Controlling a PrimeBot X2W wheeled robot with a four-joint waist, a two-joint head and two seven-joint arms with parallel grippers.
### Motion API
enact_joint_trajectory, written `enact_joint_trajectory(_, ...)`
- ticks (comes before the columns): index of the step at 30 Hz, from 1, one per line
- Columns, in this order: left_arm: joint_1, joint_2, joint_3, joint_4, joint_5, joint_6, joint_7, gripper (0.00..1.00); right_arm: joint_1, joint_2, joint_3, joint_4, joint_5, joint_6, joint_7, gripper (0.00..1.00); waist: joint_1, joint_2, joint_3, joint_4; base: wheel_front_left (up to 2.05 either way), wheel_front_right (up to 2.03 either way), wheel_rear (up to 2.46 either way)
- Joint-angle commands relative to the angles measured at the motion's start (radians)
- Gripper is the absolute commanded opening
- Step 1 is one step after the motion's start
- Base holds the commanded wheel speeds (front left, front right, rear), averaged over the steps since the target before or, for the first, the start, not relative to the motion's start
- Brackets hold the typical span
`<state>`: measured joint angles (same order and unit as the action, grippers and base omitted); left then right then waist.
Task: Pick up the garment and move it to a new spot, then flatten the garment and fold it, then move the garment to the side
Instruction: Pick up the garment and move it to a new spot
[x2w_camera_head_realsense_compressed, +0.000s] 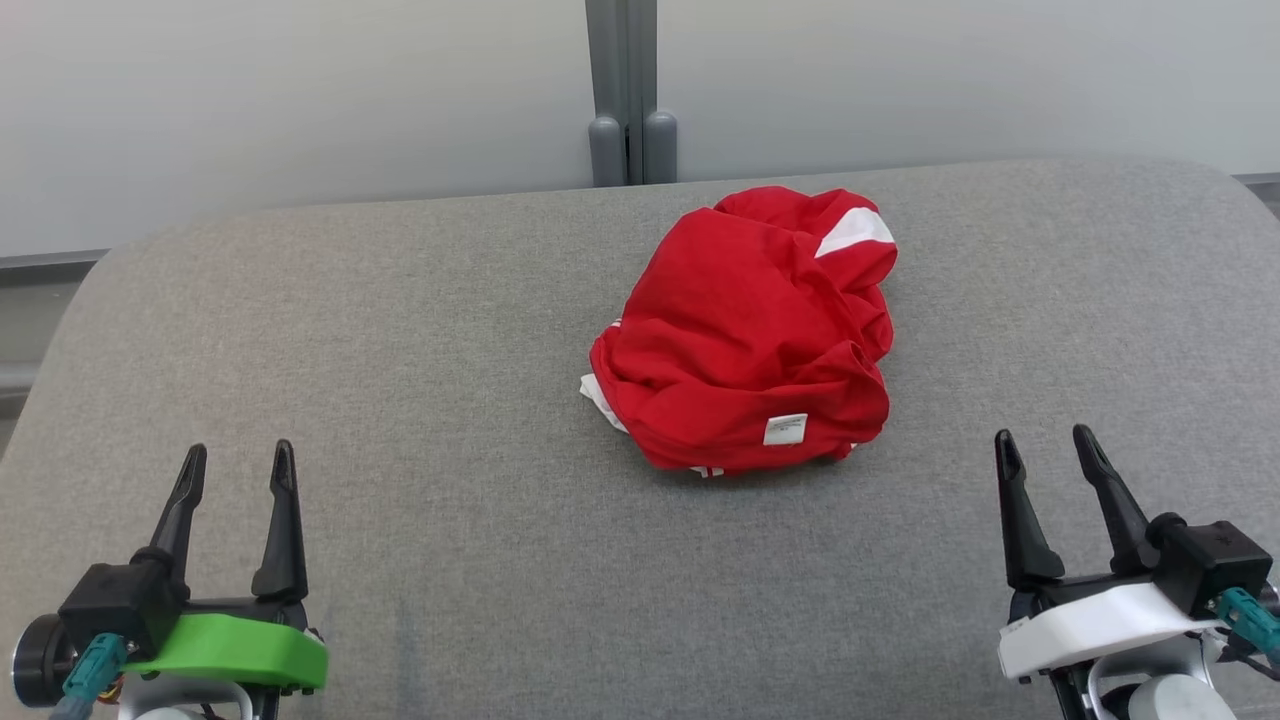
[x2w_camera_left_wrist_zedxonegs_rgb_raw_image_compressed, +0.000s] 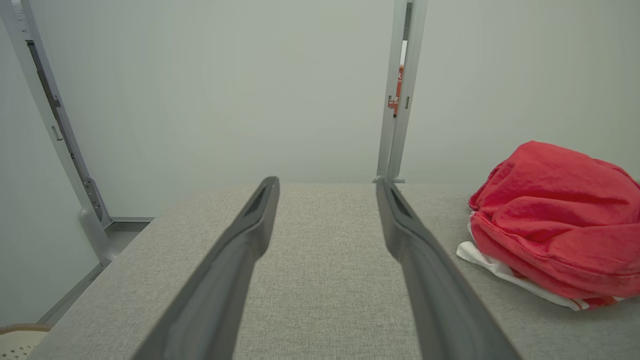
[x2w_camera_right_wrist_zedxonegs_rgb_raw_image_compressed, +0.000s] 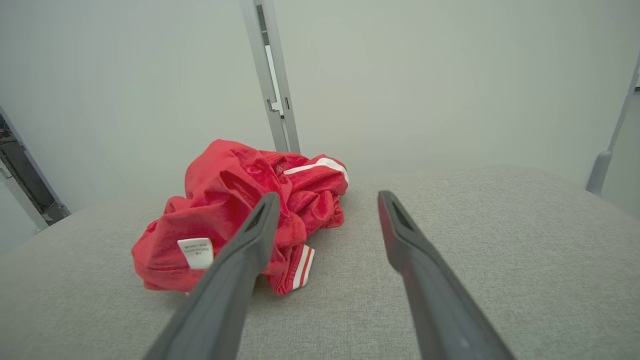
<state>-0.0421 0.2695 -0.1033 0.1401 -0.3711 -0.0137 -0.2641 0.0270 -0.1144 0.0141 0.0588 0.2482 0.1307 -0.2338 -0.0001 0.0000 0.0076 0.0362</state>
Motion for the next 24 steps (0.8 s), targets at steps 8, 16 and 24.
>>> enact_joint_trajectory(8,0.014,-0.024,0.02,0.017,0.045,-0.038,0.0,1.0,0.029,-0.009,0.026,-0.022,-0.008,0.0,0.017,1.0,0.0001,0.0,0.012,0.009,0.0,0.0,0.0)
enact_joint_trajectory(16,0.013,-0.046,0.049,0.028,0.063,-0.06,-0.001,1.0,0.031,-0.009,0.031,-0.026,-0.006,0.0,0.019,1.0,0.0001,0.0,0.02,0.013,0.0,0.0,0.0)
enact_joint_trajectory(24,0.006,-0.063,0.063,0.043,0.078,-0.076,-0.001,1.0,0.028,-0.009,0.031,-0.024,-0.004,0.0,0.021,1.0,0.0001,0.0,0.024,0.014,0.0,0.0,0.0)
